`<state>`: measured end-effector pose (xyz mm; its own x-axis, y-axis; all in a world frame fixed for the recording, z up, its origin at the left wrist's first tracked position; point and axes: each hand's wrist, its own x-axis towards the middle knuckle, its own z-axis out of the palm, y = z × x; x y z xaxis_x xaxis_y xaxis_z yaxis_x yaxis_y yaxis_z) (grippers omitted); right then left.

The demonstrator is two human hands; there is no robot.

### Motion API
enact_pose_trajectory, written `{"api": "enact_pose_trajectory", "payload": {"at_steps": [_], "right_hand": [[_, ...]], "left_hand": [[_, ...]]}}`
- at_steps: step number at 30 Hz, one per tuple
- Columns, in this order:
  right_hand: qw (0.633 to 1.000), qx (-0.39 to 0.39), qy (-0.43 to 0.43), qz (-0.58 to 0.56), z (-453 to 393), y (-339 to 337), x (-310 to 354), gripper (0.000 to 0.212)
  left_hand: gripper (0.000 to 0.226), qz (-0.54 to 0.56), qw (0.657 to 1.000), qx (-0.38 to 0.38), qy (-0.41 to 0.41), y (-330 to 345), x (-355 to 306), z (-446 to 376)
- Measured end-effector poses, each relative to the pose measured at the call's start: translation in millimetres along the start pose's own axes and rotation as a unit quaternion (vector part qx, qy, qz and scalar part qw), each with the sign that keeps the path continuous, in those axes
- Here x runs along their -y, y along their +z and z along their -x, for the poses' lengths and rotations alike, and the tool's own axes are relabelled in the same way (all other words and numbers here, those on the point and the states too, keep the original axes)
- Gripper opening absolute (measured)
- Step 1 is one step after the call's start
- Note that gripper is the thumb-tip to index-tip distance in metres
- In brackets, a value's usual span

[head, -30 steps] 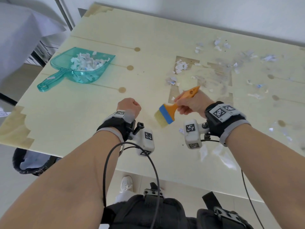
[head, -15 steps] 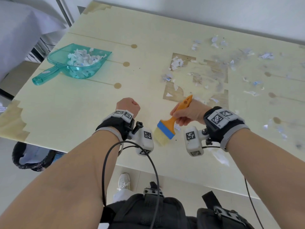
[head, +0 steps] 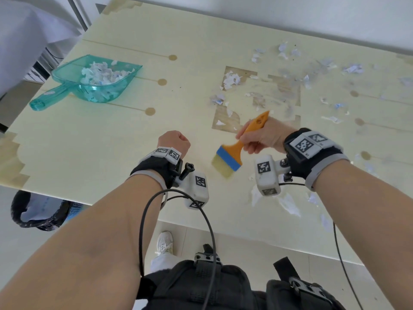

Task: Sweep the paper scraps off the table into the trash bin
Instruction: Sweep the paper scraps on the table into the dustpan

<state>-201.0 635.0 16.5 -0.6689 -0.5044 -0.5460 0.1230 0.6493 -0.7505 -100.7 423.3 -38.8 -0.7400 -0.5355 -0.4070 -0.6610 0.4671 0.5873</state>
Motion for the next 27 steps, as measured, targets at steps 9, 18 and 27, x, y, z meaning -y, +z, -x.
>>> {"api": "enact_pose_trajectory", "payload": {"at_steps": [9, 18, 27], "right_hand": [[0.993, -0.104, 0.023, 0.056, 3.3, -4.7, -23.9, 0.009], [0.991, 0.089, 0.091, 0.051, 24.4, -8.3, -30.1, 0.01], [0.991, -0.059, 0.061, 0.106, 17.6, -34.8, -43.1, 0.011]], "left_hand": [[0.013, -0.003, 1.0, 0.008, 0.003, 13.5, -5.1, 2.8], [0.009, -0.012, 0.999, 0.017, 0.027, 27.0, -23.8, 7.5], [0.009, -0.014, 0.999, 0.024, 0.022, 38.7, -26.6, 8.5]]}}
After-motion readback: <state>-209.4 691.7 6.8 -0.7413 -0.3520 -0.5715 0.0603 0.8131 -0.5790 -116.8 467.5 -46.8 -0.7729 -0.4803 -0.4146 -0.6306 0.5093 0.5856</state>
